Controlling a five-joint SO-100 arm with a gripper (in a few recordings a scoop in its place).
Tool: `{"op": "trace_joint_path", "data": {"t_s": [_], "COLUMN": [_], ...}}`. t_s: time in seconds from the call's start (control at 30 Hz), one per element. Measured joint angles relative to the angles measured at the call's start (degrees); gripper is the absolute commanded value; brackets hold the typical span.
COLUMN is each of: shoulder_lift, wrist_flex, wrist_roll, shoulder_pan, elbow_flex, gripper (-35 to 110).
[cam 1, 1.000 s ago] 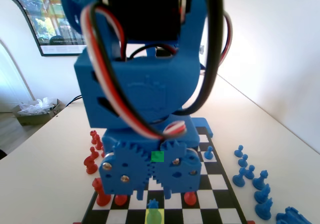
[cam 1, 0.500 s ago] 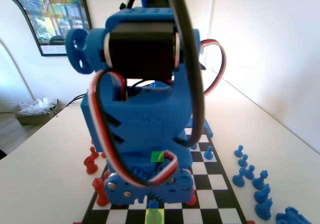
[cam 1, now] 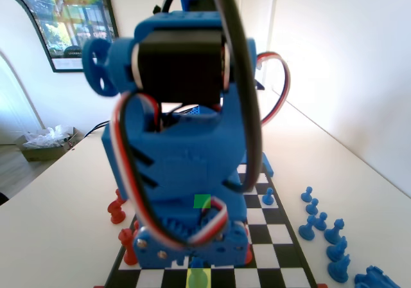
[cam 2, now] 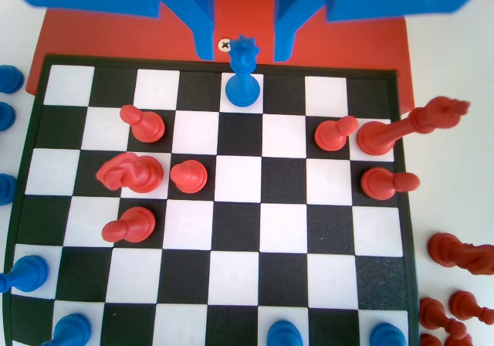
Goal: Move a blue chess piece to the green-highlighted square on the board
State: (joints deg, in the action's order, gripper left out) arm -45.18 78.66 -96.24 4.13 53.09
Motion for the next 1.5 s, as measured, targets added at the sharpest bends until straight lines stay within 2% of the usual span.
{"op": "trace_joint_path", "data": {"t_s": [1.5], "shoulder_lift": [3.87], "wrist_flex": [-3.69], "wrist_roll": [0.00], "shoulder_pan": [0.35], "elbow_flex": [-2.02], "gripper": [10]}}
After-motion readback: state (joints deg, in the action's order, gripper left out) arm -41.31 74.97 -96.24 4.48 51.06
